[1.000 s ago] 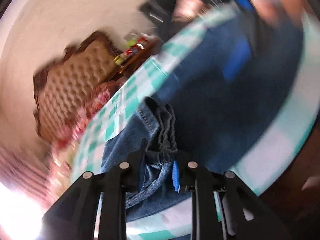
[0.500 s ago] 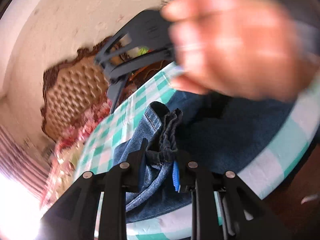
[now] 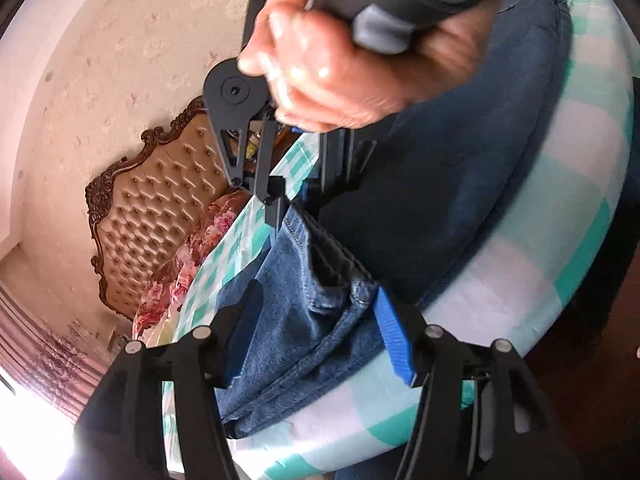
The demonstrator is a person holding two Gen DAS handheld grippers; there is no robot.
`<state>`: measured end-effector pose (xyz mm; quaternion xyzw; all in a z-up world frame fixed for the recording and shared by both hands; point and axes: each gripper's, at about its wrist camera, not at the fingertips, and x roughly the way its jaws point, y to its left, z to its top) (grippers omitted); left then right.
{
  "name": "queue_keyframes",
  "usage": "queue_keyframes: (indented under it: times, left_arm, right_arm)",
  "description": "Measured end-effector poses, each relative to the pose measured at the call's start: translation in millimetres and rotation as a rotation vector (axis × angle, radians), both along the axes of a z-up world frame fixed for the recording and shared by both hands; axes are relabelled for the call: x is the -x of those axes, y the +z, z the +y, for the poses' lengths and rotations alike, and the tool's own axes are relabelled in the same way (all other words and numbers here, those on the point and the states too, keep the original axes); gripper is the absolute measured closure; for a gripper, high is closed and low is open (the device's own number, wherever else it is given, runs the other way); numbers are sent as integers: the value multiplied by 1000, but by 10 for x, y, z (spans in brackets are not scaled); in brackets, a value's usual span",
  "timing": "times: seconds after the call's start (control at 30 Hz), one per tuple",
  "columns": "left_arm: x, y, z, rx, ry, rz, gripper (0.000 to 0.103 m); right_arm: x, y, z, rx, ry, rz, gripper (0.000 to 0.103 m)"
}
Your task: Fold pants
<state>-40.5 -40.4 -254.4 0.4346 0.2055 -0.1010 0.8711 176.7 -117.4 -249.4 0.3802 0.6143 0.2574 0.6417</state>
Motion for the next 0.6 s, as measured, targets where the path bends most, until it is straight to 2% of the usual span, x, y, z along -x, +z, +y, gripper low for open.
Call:
queue_keyframes:
  times: [0.17,0.23,0.27,0.4,0.47,0.53,0.6]
  left_arm:
    - [-101,-28,-12,-34,-14,5,46]
    - [-140,-54,-7,-14,-16,48,64]
    - [-161,-57,-1,-1,-4,67,82]
    - [-166,114,16,95,22,75,85]
    - [-143,254,-37,92,18,39,86]
    - [-110,412,-156,101,2,11,87]
    - [-94,521,-351,142,-39,11,87]
  right_arm:
    - [-55,20,13,-38,-18,32,89]
    - [-63,63,5,-47,-18,30,89]
    - [-69,91,4,-51,-17,24,89]
    - [-78,143,-30,-55,-9,13,89]
    - [-110,220,-100,-44,-12,1,89]
    - [-102,375,-232,-34,-9,-42,89]
    - [-29,556,-445,1,-10,-102,89]
